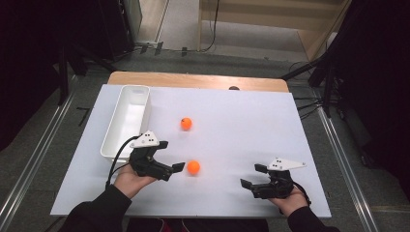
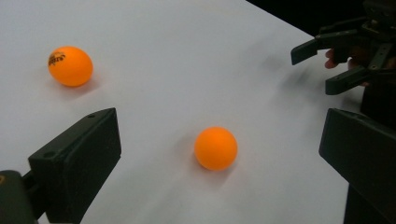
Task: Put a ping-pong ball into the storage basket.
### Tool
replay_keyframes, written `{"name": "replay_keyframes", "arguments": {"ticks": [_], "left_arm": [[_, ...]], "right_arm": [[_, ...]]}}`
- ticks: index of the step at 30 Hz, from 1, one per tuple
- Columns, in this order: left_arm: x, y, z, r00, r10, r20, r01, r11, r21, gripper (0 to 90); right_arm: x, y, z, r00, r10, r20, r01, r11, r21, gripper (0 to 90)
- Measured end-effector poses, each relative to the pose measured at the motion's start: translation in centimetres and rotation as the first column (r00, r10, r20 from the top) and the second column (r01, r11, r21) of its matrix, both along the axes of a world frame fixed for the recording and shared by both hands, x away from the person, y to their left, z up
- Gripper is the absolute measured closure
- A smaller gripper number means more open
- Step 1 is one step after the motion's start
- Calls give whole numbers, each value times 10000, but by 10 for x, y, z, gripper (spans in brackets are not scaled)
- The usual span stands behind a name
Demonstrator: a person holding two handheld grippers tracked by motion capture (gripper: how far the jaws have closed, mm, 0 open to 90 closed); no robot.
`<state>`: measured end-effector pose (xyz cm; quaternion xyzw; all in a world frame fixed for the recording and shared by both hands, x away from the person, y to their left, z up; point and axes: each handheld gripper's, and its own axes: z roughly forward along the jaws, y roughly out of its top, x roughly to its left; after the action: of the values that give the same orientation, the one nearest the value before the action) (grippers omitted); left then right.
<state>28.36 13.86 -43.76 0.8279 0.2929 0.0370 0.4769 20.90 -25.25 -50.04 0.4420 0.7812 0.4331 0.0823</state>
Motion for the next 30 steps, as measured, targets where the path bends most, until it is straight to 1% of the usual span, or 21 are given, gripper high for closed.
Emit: {"name": "replay_keyframes", "arguments": {"ticks": [3,6,9,13,18,19,20,21,22,23,25,28,30], "left_arm": [[5,-4,3,9999,19,106,-18,10000,-63,0],[9,-9,5,9997,61,239,-61,10000,-26,0],[14,-14,5,9998,90,184,-89,9999,-79,0],[18,-20,2,9996,139,249,-143,9998,150,0],[20,-26,-1,9993,294,211,-293,9996,-43,0],[21,-29,-2,9992,321,223,-319,9995,-88,0],[21,-29,-2,9992,321,223,-319,9995,-88,0],[21,-32,-3,9991,287,304,-285,9996,-59,0],[21,-34,-4,9990,298,333,-296,9995,-59,0],[21,-38,-6,9989,293,355,-287,9994,-170,0],[21,-40,-7,9990,256,371,-248,9994,-228,0],[20,-44,-9,9981,161,597,-149,9997,-197,0],[20,-47,-11,9981,135,608,-119,9996,-263,0]], "right_arm": [[0,0,0,10000,-26,13,26,10000,4,136],[0,0,0,10000,-33,-16,33,10000,19,137],[0,0,0,10000,0,-6,0,10000,-1,137],[1,0,0,10000,9,-53,-9,10000,9,136],[0,0,0,10000,-5,-99,5,10000,18,136],[1,0,0,10000,7,-34,-7,10000,-12,136],[1,0,0,10000,7,-34,-7,10000,-12,136],[0,1,0,9999,4,-104,-4,10000,8,136],[0,1,0,10000,-5,-83,5,10000,-6,136],[1,1,-1,10000,6,6,-5,10000,-36,136],[1,2,-1,10000,40,-45,-40,10000,-45,136],[1,2,-1,10000,-15,-6,15,10000,-62,136],[1,1,-1,10000,-32,-29,32,10000,-49,136]]}}
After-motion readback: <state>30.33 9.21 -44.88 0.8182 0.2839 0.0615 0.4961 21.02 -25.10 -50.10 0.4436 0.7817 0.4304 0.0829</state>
